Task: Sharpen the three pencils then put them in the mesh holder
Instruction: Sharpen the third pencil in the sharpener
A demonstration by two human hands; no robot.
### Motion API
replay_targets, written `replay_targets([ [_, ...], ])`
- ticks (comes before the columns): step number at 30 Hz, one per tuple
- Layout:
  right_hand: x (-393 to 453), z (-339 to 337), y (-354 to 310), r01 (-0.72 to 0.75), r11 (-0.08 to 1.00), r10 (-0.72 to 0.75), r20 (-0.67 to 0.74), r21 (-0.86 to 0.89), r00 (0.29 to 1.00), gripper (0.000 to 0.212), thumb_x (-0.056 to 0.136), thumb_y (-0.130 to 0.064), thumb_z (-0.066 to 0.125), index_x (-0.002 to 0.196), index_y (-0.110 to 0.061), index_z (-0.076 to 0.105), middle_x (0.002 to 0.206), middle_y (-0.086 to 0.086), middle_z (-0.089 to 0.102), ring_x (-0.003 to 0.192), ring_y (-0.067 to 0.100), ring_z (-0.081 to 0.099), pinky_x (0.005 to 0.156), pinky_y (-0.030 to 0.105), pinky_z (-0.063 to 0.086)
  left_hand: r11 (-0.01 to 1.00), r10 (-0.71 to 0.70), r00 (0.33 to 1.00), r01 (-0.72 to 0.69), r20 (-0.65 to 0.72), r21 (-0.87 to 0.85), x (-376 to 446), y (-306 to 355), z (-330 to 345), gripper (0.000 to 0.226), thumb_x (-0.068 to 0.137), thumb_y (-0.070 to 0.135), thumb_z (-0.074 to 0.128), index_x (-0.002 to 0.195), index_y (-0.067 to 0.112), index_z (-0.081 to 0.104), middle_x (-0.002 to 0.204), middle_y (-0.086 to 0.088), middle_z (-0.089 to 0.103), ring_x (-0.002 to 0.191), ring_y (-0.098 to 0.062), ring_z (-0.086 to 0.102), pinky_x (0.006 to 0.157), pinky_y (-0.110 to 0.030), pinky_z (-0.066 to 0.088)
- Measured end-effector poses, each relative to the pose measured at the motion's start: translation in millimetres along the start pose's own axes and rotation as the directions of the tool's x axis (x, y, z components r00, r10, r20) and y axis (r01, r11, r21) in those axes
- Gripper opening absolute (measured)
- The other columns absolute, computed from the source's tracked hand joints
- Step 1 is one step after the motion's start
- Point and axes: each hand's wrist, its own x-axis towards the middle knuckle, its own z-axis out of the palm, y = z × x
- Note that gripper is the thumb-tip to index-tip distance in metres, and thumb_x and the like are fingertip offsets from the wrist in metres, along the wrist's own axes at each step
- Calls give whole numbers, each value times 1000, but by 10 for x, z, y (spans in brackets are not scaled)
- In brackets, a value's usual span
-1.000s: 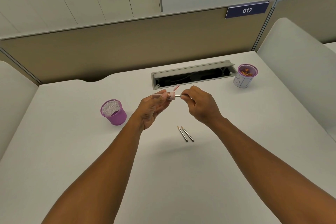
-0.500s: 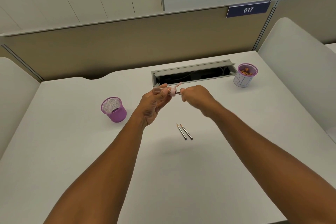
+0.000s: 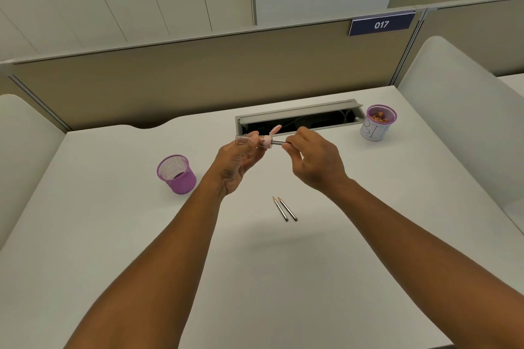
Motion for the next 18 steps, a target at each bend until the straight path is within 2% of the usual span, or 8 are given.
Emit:
replay_targets([
  [3, -11, 2, -33, 16, 997, -21, -59, -81, 998, 18, 92, -20, 54, 79, -11, 63, 70, 1, 55, 61, 17, 45, 44, 28, 35, 1000, -13, 1000, 13, -3, -10, -26, -18, 42, 20, 91, 11, 66, 109, 2, 67, 107, -9, 71, 92, -22, 72, 90, -31, 57],
  [8, 83, -124, -200, -190, 977, 206, 187, -100, 961, 33, 98, -30, 43, 69, -15, 49, 60, -1, 49, 56, 20, 41, 48, 28, 21, 999, -21, 1000, 21, 7, -34, -46, -23, 27, 21, 92, 8, 64, 112, 5, 65, 97, -9, 76, 89, -21, 73, 87, -30, 58],
  [10, 193, -189, -272, -377, 925, 371, 326, -48, 870, 34, 96, -28, 42, 66, -13, 47, 61, 1, 48, 62, 23, 44, 49, 28, 23, 999, -20, 1000, 21, 15, -42, -38, -18, 10, 22, 92, 6, 64, 114, 5, 64, 96, -8, 76, 91, -21, 72, 88, -30, 58],
  [11, 259, -228, -276, -555, 829, 483, 416, 64, 770, 31, 94, -25, 45, 66, -12, 48, 61, 2, 46, 61, 22, 43, 49, 28, 24, 999, -22, 1000, 22, 20, -40, -40, -15, 11, 23, 92, 6, 64, 114, 4, 63, 96, -7, 77, 91, -20, 72, 88, -29, 58],
  [13, 365, -319, -270, -844, 475, 569, 645, 247, 509, 21, 90, -20, 49, 72, -10, 52, 59, 2, 41, 52, 16, 34, 47, 25, 25, 1000, -15, 1000, 15, 26, -18, -43, -20, 10, 25, 92, 6, 63, 117, 3, 63, 94, -5, 77, 92, -20, 72, 88, -29, 58],
  [14, 381, -357, -262, -895, 357, 537, 726, 266, 430, 20, 92, -19, 48, 75, -10, 53, 58, 1, 38, 49, 14, 29, 43, 25, 24, 1000, -10, 1000, 10, 26, 0, -43, -24, 14, 27, 92, 6, 63, 118, 2, 62, 94, -3, 77, 92, -20, 72, 88, -29, 58],
  [16, 374, -368, -254, -913, 307, 491, 777, 269, 394, 23, 96, -20, 46, 80, -8, 58, 58, 1, 38, 48, 12, 27, 41, 23, 25, 1000, -1, 1000, 1, 15, 29, -45, -21, 18, 27, 92, 6, 63, 119, 2, 63, 97, -5, 76, 95, -22, 71, 88, -30, 58],
  [18, 333, -339, -280, -873, 398, 508, 725, 282, 465, 21, 96, -21, 46, 87, -9, 61, 67, 3, 45, 55, 13, 34, 49, 25, 31, 999, -1, 1000, 1, 4, 39, -39, -18, 18, 24, 92, 7, 64, 116, 4, 64, 104, -10, 74, 96, -23, 71, 90, -32, 57],
])
